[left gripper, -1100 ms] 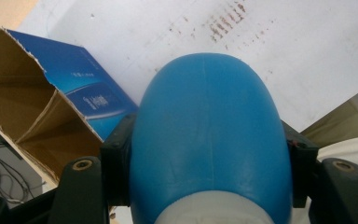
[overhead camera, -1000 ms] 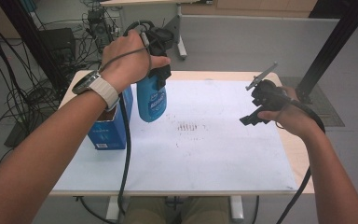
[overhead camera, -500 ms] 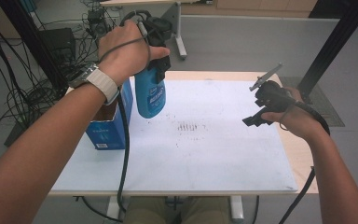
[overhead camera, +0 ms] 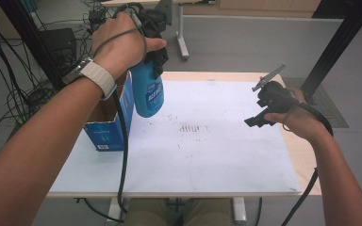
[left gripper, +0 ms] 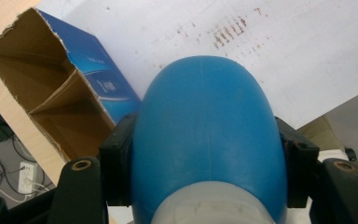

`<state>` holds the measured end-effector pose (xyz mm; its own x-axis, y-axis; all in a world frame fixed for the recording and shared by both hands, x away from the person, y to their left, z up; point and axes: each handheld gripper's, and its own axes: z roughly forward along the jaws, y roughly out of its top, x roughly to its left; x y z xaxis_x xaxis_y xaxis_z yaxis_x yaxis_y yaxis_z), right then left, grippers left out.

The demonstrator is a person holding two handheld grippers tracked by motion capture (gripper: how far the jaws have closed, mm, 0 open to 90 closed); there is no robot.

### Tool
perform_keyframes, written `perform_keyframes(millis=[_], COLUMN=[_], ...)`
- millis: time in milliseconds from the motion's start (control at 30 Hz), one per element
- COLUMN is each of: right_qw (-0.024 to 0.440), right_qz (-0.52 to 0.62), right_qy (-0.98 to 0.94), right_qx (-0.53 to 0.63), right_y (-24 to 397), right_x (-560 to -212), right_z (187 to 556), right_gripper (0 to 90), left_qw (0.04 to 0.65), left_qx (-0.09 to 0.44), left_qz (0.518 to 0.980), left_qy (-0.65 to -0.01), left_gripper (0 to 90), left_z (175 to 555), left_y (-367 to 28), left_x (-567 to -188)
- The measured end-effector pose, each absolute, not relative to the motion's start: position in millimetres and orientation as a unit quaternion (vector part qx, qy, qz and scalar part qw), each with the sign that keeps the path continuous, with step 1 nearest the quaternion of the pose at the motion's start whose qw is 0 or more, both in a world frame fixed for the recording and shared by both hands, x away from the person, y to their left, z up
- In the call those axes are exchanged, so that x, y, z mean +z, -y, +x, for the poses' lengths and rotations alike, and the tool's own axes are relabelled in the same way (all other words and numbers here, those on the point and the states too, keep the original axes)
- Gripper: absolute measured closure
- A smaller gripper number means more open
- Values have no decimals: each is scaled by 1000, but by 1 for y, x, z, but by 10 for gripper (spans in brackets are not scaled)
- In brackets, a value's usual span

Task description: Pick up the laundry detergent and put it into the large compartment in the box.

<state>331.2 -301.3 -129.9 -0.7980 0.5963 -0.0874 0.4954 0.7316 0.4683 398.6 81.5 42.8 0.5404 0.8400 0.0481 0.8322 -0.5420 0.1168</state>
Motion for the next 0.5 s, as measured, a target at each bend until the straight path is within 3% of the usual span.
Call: perform_keyframes(millis=[500], right_qw=[116], right_qz=[295], right_qy=[-922], right_qx=[222], right_y=[303], right_x=[-133], right_z=[333], right_gripper=[136], left_qw=[55], left_qx=[64], left_qz=[852], left_qy=[-517], left_gripper=[372], left_z=[394], left_y=[-102], left_x=[59])
